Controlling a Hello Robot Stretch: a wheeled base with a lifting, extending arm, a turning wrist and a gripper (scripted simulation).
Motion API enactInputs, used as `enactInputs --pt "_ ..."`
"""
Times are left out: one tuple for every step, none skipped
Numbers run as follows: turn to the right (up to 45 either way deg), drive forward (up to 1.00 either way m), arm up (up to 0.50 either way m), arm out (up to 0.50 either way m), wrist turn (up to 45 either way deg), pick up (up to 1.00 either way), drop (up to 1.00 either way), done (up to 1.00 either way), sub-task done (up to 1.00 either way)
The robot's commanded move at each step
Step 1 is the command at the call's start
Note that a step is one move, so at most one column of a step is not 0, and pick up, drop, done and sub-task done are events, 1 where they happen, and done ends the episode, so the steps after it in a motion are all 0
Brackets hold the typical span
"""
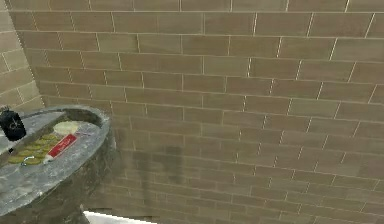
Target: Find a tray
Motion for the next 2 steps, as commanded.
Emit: enactInputs --pt "-39.0 0.0 0.0 0.0 0.0 0.0 0.0 0.0 0.0" --pt "0.0 0.0 0.0 0.0 0.0 0.0 0.0 1.0 0.0"
